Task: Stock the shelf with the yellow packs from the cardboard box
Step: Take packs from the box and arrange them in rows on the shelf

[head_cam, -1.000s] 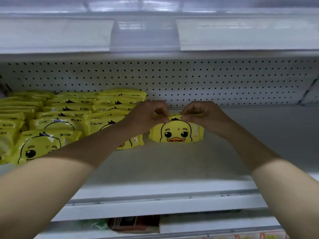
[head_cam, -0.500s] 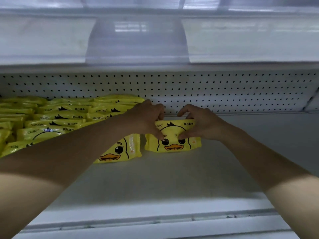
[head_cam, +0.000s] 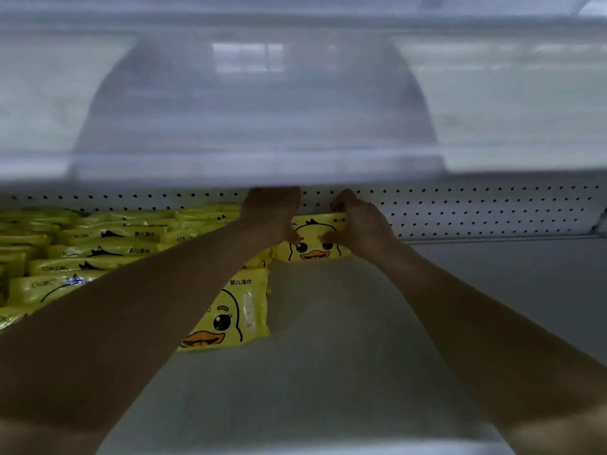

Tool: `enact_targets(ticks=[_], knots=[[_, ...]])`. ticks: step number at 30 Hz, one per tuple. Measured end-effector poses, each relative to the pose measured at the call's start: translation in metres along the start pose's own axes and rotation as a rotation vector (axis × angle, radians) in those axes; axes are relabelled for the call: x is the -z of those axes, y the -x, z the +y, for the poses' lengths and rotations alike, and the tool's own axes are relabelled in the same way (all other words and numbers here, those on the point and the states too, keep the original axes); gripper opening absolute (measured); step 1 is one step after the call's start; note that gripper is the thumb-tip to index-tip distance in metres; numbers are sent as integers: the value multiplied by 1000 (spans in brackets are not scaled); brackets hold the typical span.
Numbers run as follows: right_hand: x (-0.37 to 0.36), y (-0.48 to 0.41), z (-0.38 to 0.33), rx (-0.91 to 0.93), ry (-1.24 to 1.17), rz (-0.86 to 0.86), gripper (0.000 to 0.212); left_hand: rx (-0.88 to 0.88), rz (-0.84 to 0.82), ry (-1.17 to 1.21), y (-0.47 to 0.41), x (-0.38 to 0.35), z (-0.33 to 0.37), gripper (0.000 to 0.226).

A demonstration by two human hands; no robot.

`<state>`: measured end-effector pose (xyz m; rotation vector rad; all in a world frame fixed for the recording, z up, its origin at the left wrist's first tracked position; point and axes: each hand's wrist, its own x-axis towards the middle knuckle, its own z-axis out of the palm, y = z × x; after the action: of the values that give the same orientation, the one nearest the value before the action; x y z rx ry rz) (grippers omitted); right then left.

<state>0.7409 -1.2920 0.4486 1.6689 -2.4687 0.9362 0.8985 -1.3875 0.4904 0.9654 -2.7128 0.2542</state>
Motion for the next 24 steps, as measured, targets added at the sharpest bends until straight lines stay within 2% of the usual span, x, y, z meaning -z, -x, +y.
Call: enact_targets(ticks=[12,18,21,24], knots=[[-12,-3,-7,-108,92,107,65,46,13,98,10,-5,-11,79],[-3,13,-28,-124,214,120,86,88,35,146,45,14,-19,85],[8,31,-45,-76,279,130,90,118,34,150,73,28,-24,81],[22,57,-72,14,223,106,85,163,44,174,107,46,-29,77]])
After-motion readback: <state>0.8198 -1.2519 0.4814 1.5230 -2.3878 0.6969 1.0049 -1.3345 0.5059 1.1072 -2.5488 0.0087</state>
